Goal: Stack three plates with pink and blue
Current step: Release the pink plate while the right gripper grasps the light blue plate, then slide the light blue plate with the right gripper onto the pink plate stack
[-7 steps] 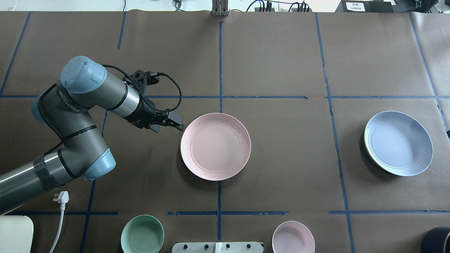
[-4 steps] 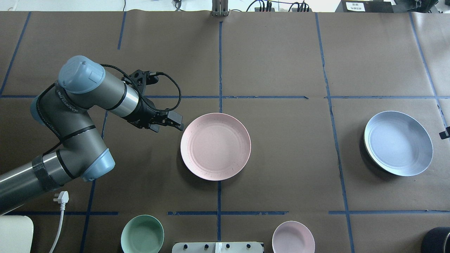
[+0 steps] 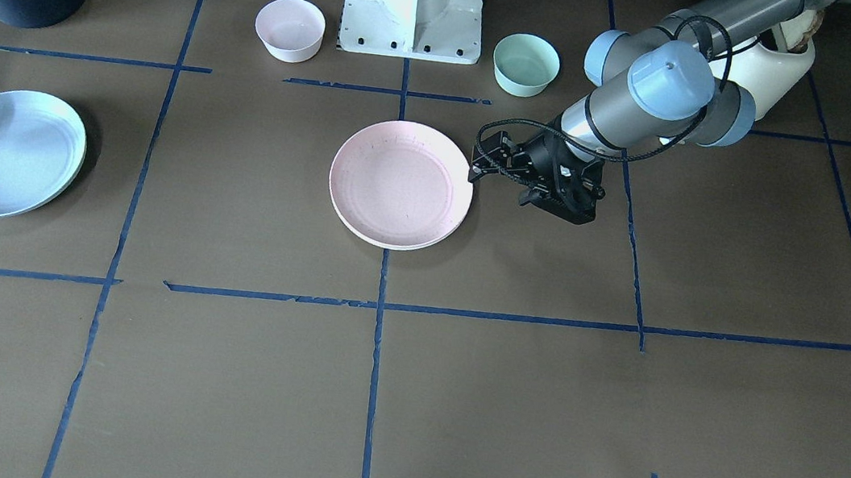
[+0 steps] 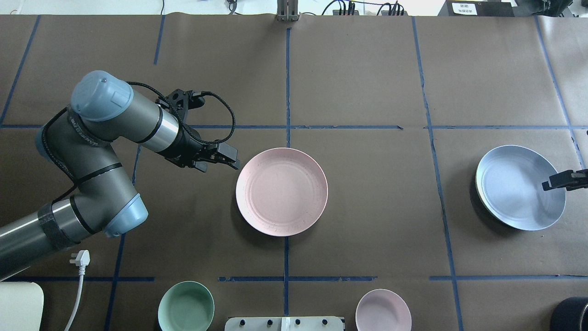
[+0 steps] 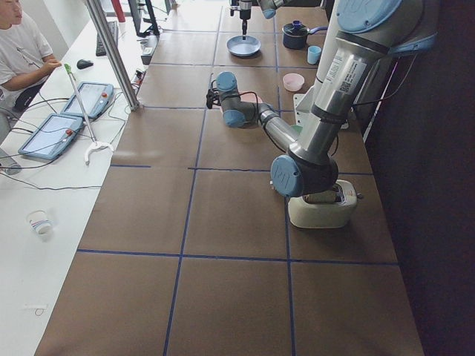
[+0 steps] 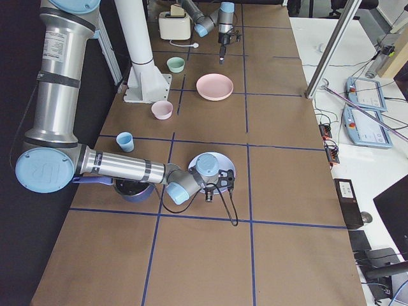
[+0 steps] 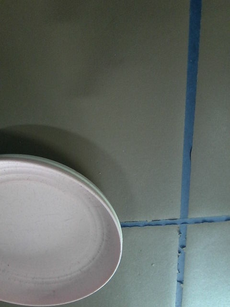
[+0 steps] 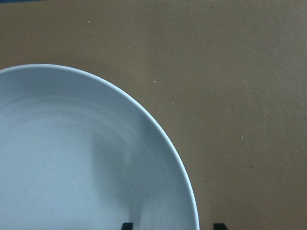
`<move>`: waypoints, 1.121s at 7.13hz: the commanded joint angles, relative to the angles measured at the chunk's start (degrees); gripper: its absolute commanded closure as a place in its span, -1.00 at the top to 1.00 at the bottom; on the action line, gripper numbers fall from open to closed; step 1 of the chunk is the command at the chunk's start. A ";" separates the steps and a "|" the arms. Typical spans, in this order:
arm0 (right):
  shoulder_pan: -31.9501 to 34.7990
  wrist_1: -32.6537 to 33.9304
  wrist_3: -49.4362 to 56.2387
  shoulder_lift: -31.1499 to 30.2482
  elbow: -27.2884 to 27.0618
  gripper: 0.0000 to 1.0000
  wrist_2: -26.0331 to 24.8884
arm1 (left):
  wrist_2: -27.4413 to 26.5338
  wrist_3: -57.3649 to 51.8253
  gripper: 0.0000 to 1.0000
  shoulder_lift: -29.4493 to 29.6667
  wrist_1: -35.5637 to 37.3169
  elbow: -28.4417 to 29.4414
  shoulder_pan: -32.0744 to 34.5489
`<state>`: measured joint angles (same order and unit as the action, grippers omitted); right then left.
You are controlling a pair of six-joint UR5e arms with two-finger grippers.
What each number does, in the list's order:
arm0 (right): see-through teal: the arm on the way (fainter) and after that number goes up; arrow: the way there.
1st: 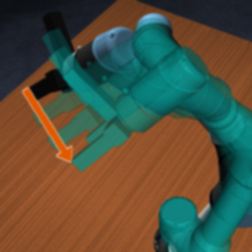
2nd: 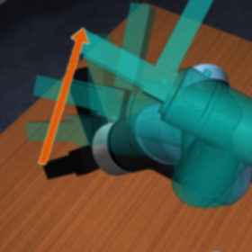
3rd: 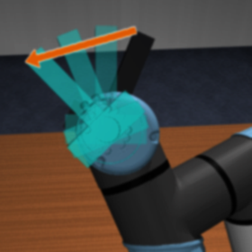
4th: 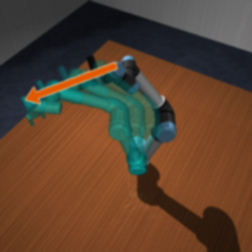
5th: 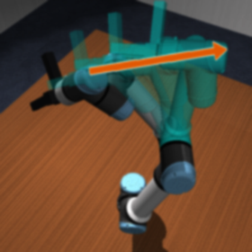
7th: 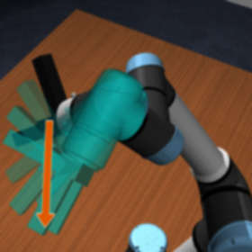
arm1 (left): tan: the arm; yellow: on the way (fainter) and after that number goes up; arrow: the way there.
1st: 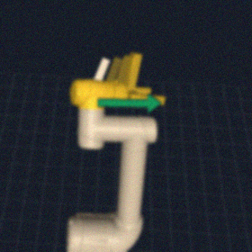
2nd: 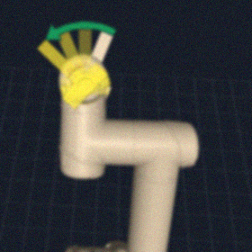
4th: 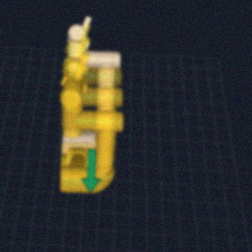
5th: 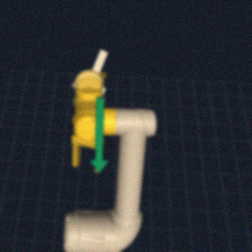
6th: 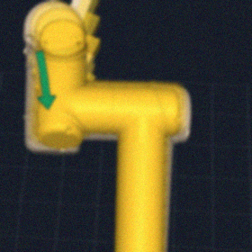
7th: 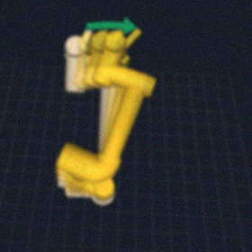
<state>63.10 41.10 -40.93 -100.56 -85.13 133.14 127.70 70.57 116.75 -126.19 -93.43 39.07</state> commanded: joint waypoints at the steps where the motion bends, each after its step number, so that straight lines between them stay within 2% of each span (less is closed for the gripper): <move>1: -0.09 0.47 -0.03 0.10 0.32 -1.00 0.10 | 0.01 0.00 1.00 -0.03 0.07 -0.44 0.04; 3: -0.96 0.90 -1.43 2.81 -1.69 -1.00 2.89 | 0.10 0.79 1.00 -0.03 0.15 -1.05 0.13; 5: -7.69 1.26 -9.50 8.69 -6.77 -1.00 3.53 | 0.19 2.02 1.00 -1.69 0.15 -3.50 0.13; 6: -12.17 2.13 -17.62 14.37 -7.41 -1.00 3.36 | 0.19 1.94 1.00 -1.78 0.07 -3.51 0.65; 8: -19.91 3.54 -29.77 25.99 -7.50 -1.00 -1.20 | 0.10 1.94 1.00 -1.78 0.07 -3.51 2.66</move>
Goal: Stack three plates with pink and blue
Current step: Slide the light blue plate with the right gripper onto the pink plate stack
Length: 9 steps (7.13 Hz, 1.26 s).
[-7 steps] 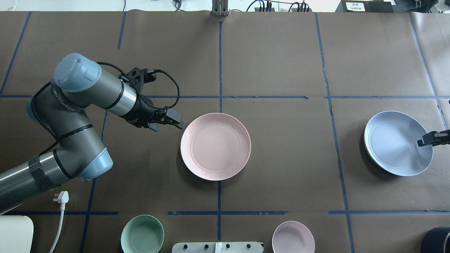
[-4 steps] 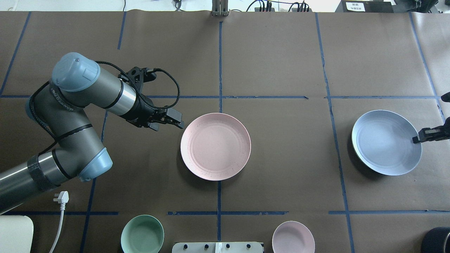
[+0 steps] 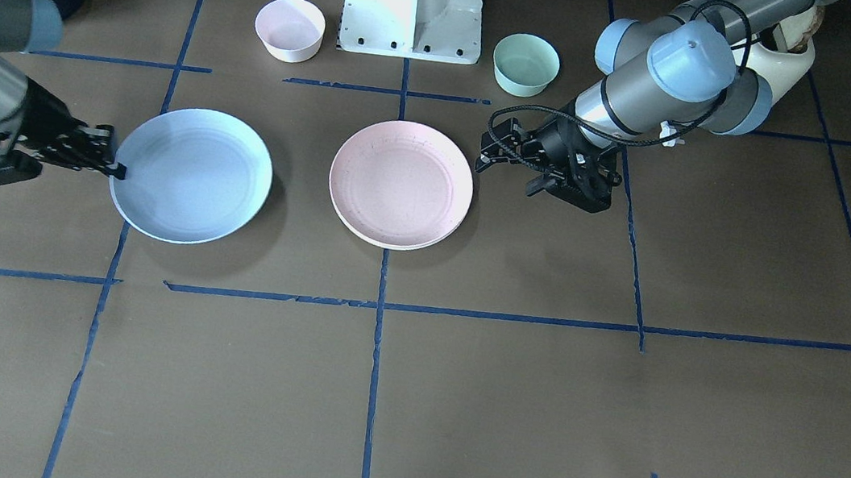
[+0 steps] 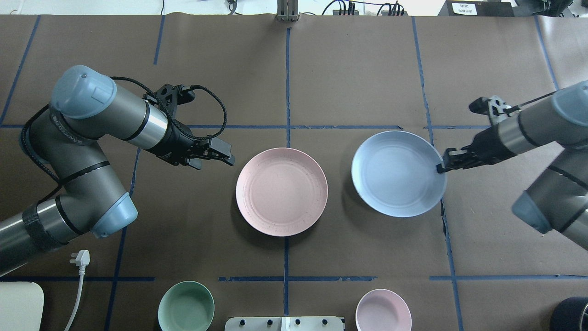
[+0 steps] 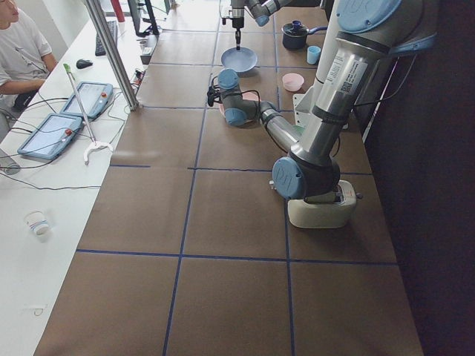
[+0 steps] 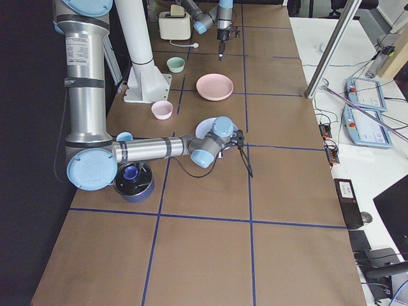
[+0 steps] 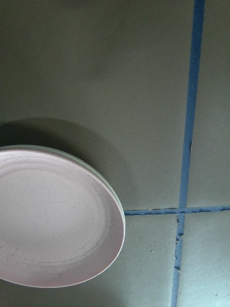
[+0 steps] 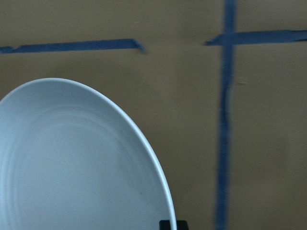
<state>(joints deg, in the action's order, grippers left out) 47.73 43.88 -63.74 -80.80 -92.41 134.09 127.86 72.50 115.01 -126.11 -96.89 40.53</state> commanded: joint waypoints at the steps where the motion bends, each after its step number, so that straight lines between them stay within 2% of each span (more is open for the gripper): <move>1: -5.71 1.98 -8.32 9.31 -0.40 -1.00 -3.47 | -0.07 -0.08 1.00 -0.05 -0.01 0.03 2.26; 3: -13.42 9.50 -9.65 12.14 -4.17 -1.00 -13.63 | -0.16 -0.08 1.00 -0.14 -0.01 0.03 2.62; 5: -17.39 14.11 -11.39 15.74 -4.10 -1.00 -18.67 | -0.16 -0.08 1.00 -0.05 -0.10 0.12 3.33; 8: -18.29 14.47 -14.22 17.43 -2.70 -1.00 -20.09 | -0.25 -0.08 1.00 -0.05 -0.10 0.12 3.24; 9: -18.29 15.17 -15.09 17.43 -2.69 -0.73 -20.44 | -0.16 0.01 1.00 -0.05 -0.18 0.12 3.24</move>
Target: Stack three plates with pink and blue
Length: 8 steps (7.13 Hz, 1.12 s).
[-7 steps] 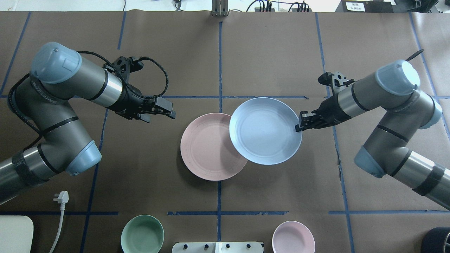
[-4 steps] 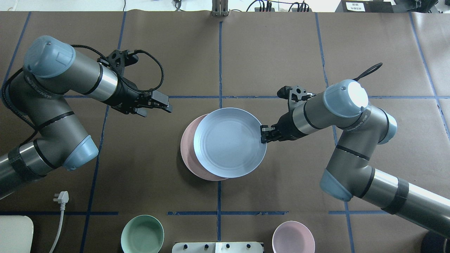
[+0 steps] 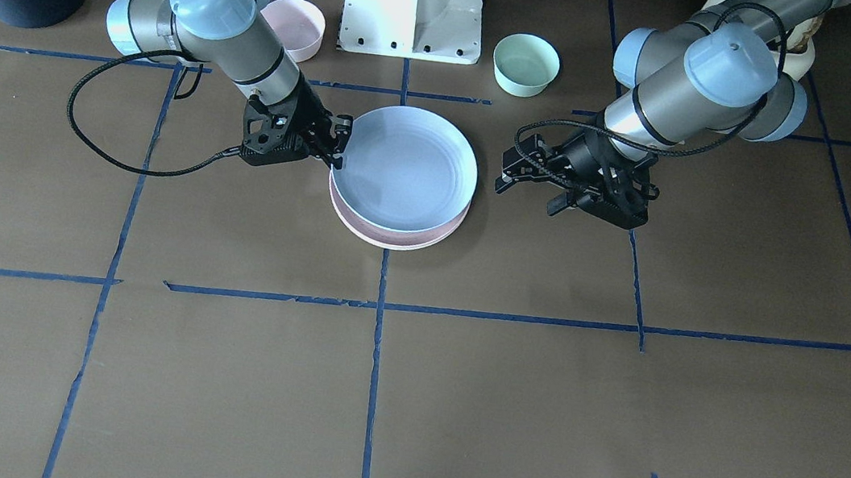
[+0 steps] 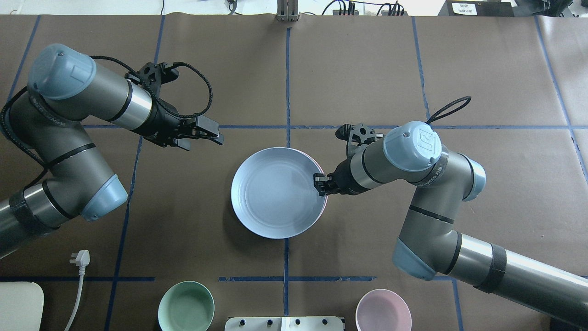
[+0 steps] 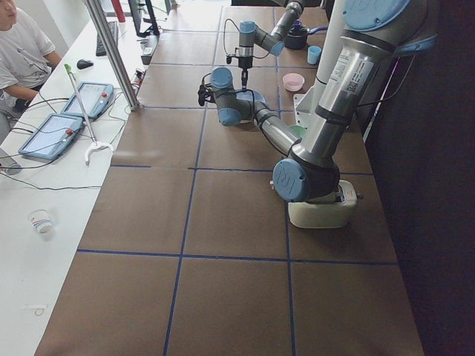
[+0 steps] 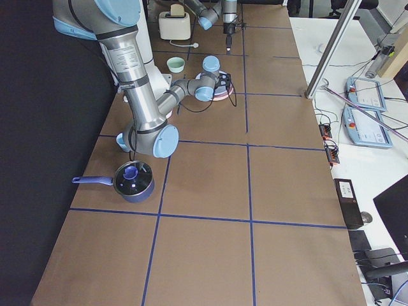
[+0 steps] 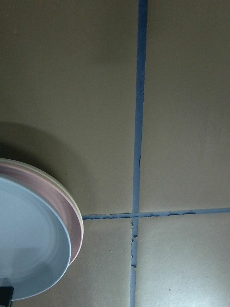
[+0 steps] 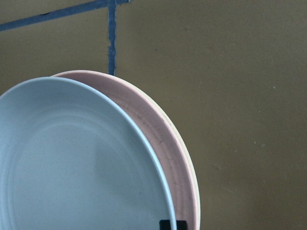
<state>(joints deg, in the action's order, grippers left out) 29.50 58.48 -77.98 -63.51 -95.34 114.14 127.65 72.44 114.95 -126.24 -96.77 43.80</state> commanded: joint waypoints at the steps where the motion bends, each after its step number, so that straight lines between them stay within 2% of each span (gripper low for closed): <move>1: 0.03 0.67 -0.94 0.14 0.24 0.13 -0.50 | 0.06 -0.02 1.00 0.01 -0.06 0.00 -0.03; 2: 0.55 0.59 -1.12 0.14 -0.02 0.99 -0.50 | 0.06 -0.11 1.00 -0.08 -0.06 0.00 0.05; 4: 5.44 0.67 -0.86 -3.09 -3.07 1.00 2.99 | 0.06 -0.81 1.00 -1.21 0.37 0.18 1.45; 5: 11.13 0.76 -0.25 -7.90 -6.23 1.00 6.67 | 0.32 -3.94 1.00 -4.09 0.38 0.61 3.72; 6: 16.76 0.85 2.63 -12.04 -6.87 1.00 11.06 | 0.41 -10.85 1.00 -7.78 0.72 0.71 5.84; 7: 21.86 1.11 11.62 -16.78 -6.71 1.00 13.19 | 0.41 -19.01 1.00 -9.73 4.73 0.79 9.42; 8: 26.44 2.42 22.15 -21.52 -6.44 1.00 13.73 | 0.41 -29.88 1.00 -11.66 11.91 0.18 13.98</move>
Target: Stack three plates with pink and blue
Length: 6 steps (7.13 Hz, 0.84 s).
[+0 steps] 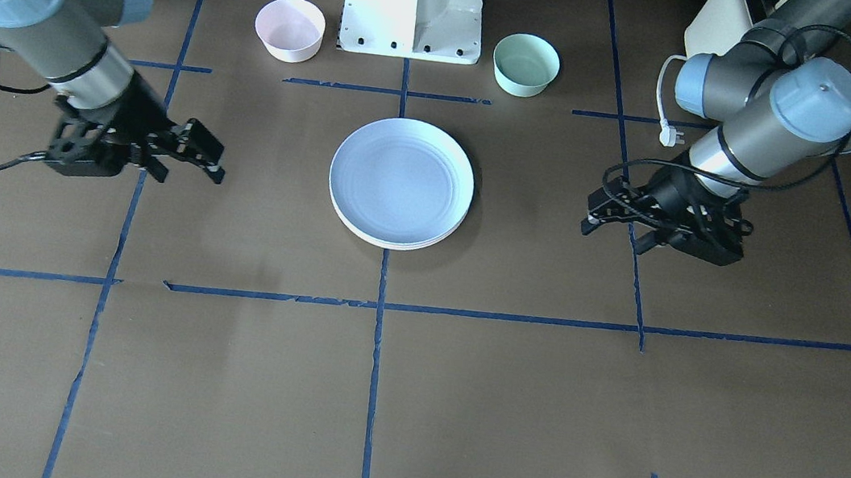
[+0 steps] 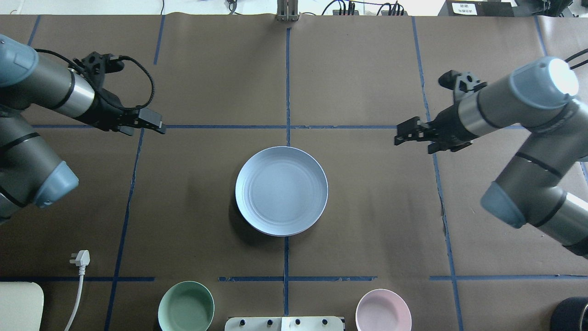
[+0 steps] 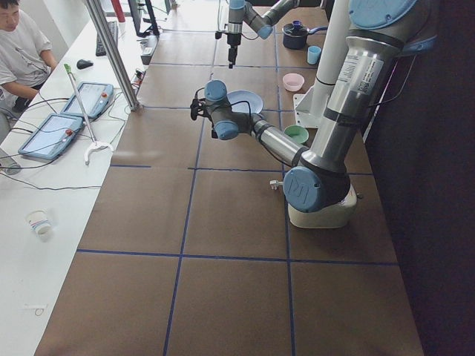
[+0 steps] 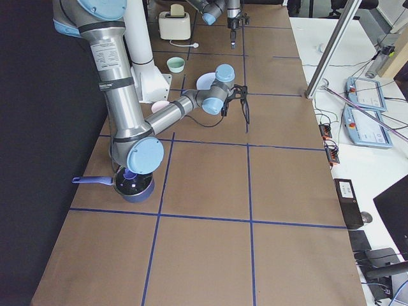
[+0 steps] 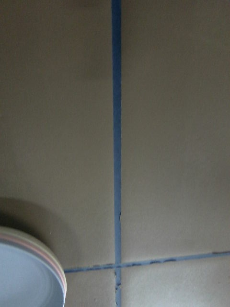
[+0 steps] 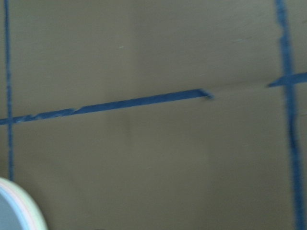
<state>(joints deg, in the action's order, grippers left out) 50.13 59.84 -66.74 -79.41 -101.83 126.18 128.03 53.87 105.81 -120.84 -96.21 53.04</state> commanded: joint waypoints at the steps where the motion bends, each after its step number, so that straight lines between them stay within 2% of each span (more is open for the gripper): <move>1: 10.81 6.55 21.72 -8.19 0.05 1.00 1.96 | -0.24 -24.12 1.00 -4.45 11.54 -0.12 8.97; 4: 26.11 22.11 53.47 -13.83 0.84 1.00 6.17 | 0.20 -54.93 1.00 -9.39 25.35 0.14 24.60; 6: 33.51 30.39 64.86 -15.16 0.75 1.00 6.97 | 4.67 -62.72 1.00 -11.05 33.97 0.58 31.66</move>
<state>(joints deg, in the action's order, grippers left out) 79.02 85.08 -9.09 -93.70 -101.08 132.63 130.54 -3.68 96.18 -91.85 -95.89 80.33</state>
